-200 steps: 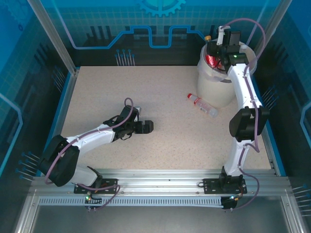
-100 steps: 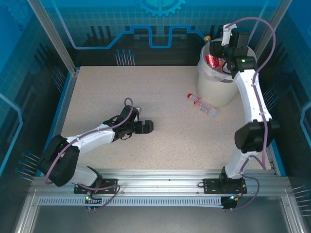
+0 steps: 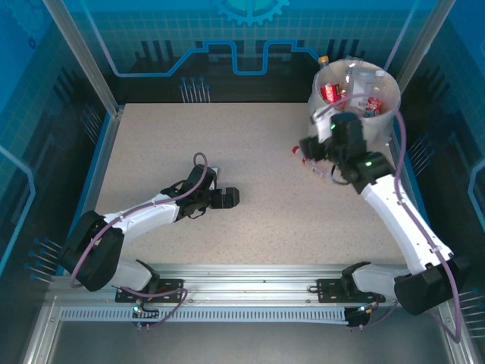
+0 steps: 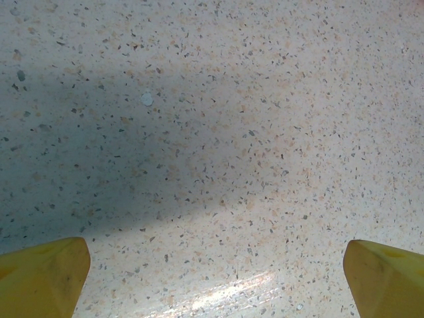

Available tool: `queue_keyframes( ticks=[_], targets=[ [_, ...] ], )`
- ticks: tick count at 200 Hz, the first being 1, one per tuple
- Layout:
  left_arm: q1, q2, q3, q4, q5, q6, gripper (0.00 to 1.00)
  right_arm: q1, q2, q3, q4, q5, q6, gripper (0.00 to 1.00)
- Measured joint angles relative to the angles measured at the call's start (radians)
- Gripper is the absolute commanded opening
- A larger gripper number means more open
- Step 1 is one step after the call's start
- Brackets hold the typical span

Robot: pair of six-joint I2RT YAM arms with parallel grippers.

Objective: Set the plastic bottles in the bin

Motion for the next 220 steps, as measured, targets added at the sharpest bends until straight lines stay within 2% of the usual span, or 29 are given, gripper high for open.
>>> queue_keyframes(
  ticks=[24,45,78,110,152,220],
  targets=[
    [0.000,0.005,0.000,0.002,0.000,0.000,0.99,0.031,0.047,-0.172,0.014,0.067,0.013,0.55],
    [0.001,0.008,-0.004,0.016,0.007,-0.007,0.99,0.030,0.112,-0.279,0.113,0.157,0.007,0.45],
    [0.033,-0.035,-0.081,0.106,0.050,-0.055,0.99,0.002,0.203,-0.336,0.296,0.245,-0.003,0.25],
    [0.074,-0.085,-0.117,0.114,0.068,-0.086,0.99,-0.020,0.311,-0.335,0.446,0.296,-0.024,0.22],
    [0.086,-0.111,-0.118,0.126,0.071,-0.088,0.99,-0.049,0.449,-0.316,0.534,0.349,-0.068,0.19],
    [0.086,-0.111,-0.138,0.136,0.079,-0.094,0.99,-0.061,0.505,-0.314,0.624,0.404,-0.091,0.19]
  ],
)
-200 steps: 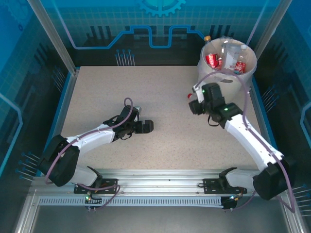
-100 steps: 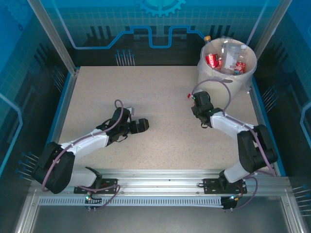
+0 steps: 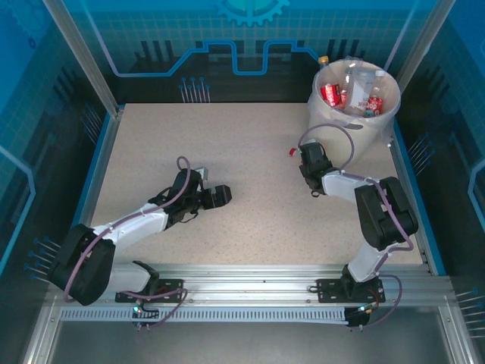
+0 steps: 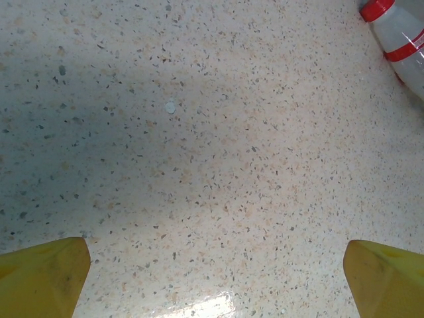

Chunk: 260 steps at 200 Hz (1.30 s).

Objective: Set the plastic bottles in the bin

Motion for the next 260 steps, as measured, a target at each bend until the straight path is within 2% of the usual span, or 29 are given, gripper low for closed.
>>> queue_keyframes(
  ticks=[44,78,121,149,184,221,260],
  targets=[
    [0.000,0.000,0.000,0.000,0.000,0.000,0.99,-0.003,0.005,0.011,-0.037,-0.023,0.050,0.19],
    [0.001,0.000,0.000,0.000,0.000,0.000,0.99,0.042,-0.017,0.010,-0.121,-0.055,0.080,0.19],
    [0.001,0.000,0.000,0.001,0.001,-0.004,0.99,0.108,-0.167,0.017,-0.307,-0.181,0.099,0.25],
    [0.001,0.000,0.000,0.008,0.010,-0.011,0.99,0.116,-0.211,0.103,-0.424,-0.229,0.084,0.28],
    [0.001,0.000,0.000,0.019,0.019,-0.011,0.99,0.091,-0.142,0.174,-0.390,-0.160,-0.030,0.23],
    [0.001,-0.003,0.000,0.016,0.019,-0.010,0.99,0.037,0.011,0.208,-0.304,-0.099,-0.150,0.22],
    [0.003,-0.028,0.000,0.007,0.019,-0.008,0.99,0.023,0.097,0.240,-0.248,-0.076,-0.219,0.22]
  ],
)
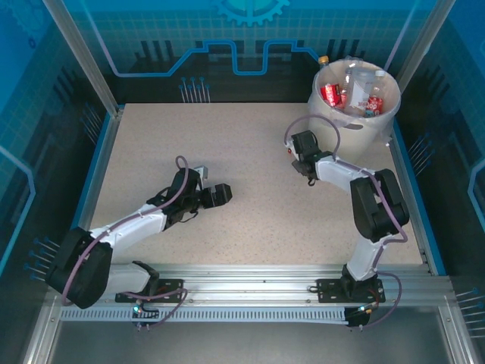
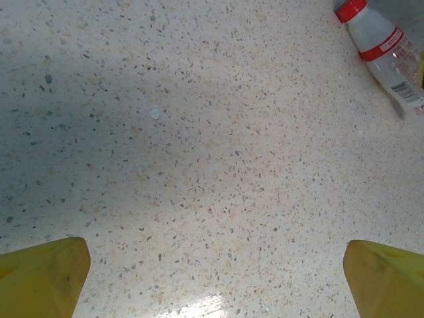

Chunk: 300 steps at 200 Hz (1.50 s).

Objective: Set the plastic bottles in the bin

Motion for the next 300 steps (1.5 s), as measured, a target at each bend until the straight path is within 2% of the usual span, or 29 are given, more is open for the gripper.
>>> queue_keyframes(
  ticks=[38,88,145,184,197,205,219,237,258,300],
  targets=[
    [0.005,-0.002,0.000,0.000,0.000,0.001,0.99,-0.021,0.042,0.036,0.000,0.010,-0.014,0.22],
    [0.005,-0.002,0.000,-0.001,0.000,0.001,0.99,-0.022,0.054,0.105,-0.141,-0.035,0.048,0.22],
    [0.005,-0.002,-0.005,-0.008,0.000,0.000,0.99,-0.009,0.054,0.161,-0.379,-0.163,0.129,0.22],
    [0.007,-0.002,-0.008,-0.012,0.000,0.000,0.99,0.011,0.035,0.172,-0.532,-0.306,0.163,0.25],
    [0.007,-0.002,-0.011,-0.012,0.000,0.000,0.99,0.026,0.012,0.172,-0.570,-0.362,0.171,0.30],
    [0.007,-0.002,-0.011,-0.013,0.000,0.000,0.99,0.039,-0.008,0.172,-0.587,-0.386,0.170,0.37],
    [0.007,-0.002,-0.011,-0.013,0.000,0.000,0.99,0.060,-0.043,0.177,-0.603,-0.391,0.163,0.65],
    [0.007,-0.002,-0.011,-0.013,0.000,0.000,0.99,0.076,-0.064,0.196,-0.596,-0.334,0.119,0.80],
    [0.007,-0.002,-0.011,-0.013,0.000,0.000,0.99,0.078,-0.051,0.211,-0.557,-0.235,0.029,0.87],
    [0.007,-0.011,-0.030,-0.007,0.000,0.000,0.99,0.075,0.041,0.227,-0.434,-0.108,-0.151,0.87]
  ],
)
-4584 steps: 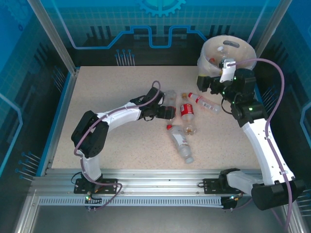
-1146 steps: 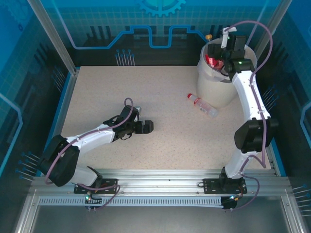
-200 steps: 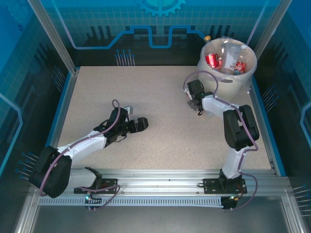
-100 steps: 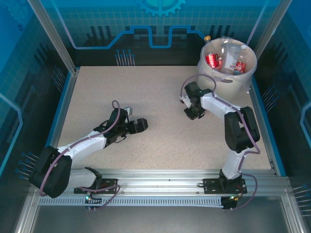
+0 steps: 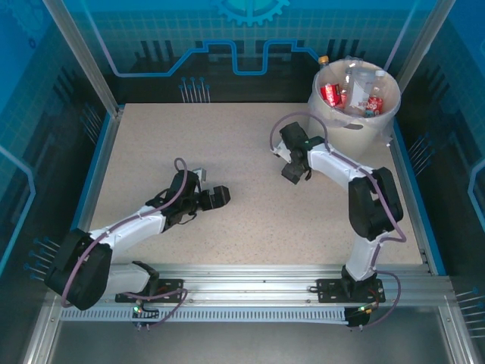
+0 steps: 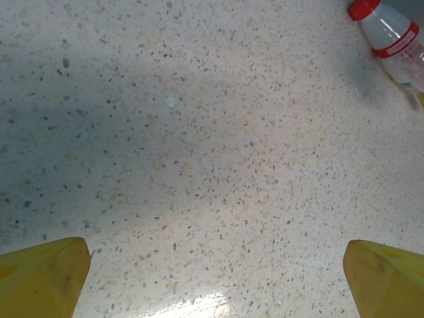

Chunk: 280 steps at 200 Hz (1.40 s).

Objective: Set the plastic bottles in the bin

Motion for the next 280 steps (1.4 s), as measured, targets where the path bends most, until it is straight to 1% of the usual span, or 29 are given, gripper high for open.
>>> queue_keyframes(
  ticks=[25,55,85,118,132,159,189,211,251,280],
  targets=[
    [0.000,-0.002,-0.003,0.002,0.000,0.000,0.99,-0.004,0.066,0.034,0.048,0.025,-0.079,0.88],
    [0.003,-0.003,-0.003,0.001,0.000,0.000,0.99,-0.014,0.163,0.123,0.074,0.050,-0.142,0.88],
    [0.008,-0.022,-0.004,0.000,0.000,0.001,0.99,-0.040,0.246,0.207,0.071,0.072,-0.166,0.86],
    [0.017,-0.049,-0.014,0.000,0.000,0.001,0.99,-0.061,0.279,0.226,0.058,0.079,-0.169,0.84],
    [0.020,-0.050,-0.014,0.000,0.001,0.001,0.99,-0.062,0.286,0.235,0.036,0.074,-0.165,0.79],
    [0.028,-0.050,-0.014,0.000,0.000,0.001,0.99,-0.074,0.302,0.260,-0.001,0.030,-0.135,0.64],
    [0.028,-0.050,-0.014,0.000,0.000,0.001,0.99,-0.080,0.307,0.275,-0.038,-0.004,-0.096,0.59],
    [0.028,-0.050,-0.014,0.000,0.000,0.001,0.99,-0.080,0.308,0.277,-0.054,-0.023,-0.080,0.50],
    [0.029,-0.050,-0.014,0.000,0.000,0.001,0.99,-0.071,0.303,0.276,-0.056,-0.037,-0.055,0.44],
    [0.029,-0.050,-0.014,0.000,0.000,0.001,0.99,-0.024,0.239,0.255,-0.061,-0.051,-0.049,0.43]
  ],
)
